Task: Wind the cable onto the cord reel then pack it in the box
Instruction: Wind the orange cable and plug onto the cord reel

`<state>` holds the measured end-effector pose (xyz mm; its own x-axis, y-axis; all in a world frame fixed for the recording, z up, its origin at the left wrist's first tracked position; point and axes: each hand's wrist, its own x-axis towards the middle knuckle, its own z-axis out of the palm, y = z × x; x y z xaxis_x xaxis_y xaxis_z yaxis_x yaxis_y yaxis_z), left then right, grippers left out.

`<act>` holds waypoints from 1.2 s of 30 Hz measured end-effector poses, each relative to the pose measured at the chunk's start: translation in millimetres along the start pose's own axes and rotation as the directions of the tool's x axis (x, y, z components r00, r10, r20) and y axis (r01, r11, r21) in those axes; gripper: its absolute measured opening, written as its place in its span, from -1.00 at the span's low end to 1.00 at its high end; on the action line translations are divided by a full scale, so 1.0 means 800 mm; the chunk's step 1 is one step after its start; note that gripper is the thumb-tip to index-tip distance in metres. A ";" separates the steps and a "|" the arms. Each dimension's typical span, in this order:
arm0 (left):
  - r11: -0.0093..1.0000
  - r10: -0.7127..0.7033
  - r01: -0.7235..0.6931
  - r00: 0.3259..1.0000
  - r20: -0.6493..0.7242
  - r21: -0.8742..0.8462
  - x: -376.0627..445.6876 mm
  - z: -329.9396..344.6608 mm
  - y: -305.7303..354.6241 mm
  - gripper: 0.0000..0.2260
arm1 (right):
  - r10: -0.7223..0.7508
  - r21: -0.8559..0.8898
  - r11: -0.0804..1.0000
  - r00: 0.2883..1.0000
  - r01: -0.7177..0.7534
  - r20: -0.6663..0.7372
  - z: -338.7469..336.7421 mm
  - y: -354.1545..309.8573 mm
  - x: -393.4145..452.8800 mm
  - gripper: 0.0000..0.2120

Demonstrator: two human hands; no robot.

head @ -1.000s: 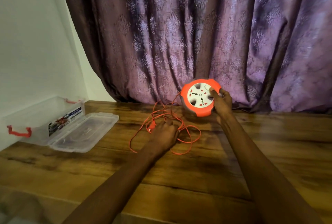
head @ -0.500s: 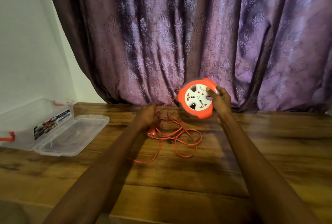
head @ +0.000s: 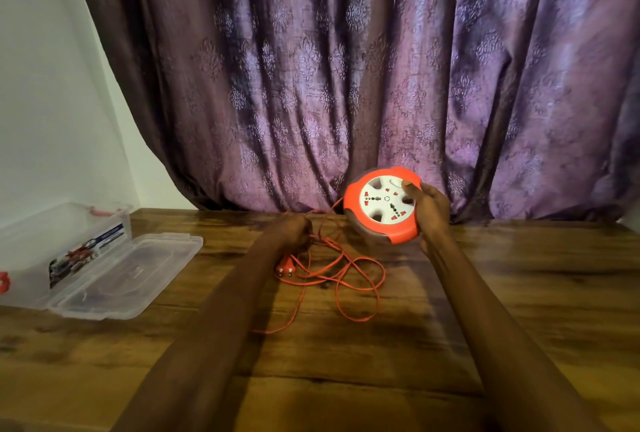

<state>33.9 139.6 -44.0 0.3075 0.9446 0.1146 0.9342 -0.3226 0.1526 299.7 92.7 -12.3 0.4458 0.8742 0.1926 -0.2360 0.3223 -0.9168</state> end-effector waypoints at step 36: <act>0.372 -0.315 0.003 0.941 -0.124 -0.928 -0.018 -0.062 -0.022 -0.82 | -0.271 -0.403 0.867 0.956 0.293 0.112 0.046 0.046 -0.031 -0.58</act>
<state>4.0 129.0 0.2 -0.0278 0.9830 0.1814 0.1806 -0.1735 0.9681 248.1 96.1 -37.8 0.3938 0.7891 0.4715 0.2740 0.3888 -0.8796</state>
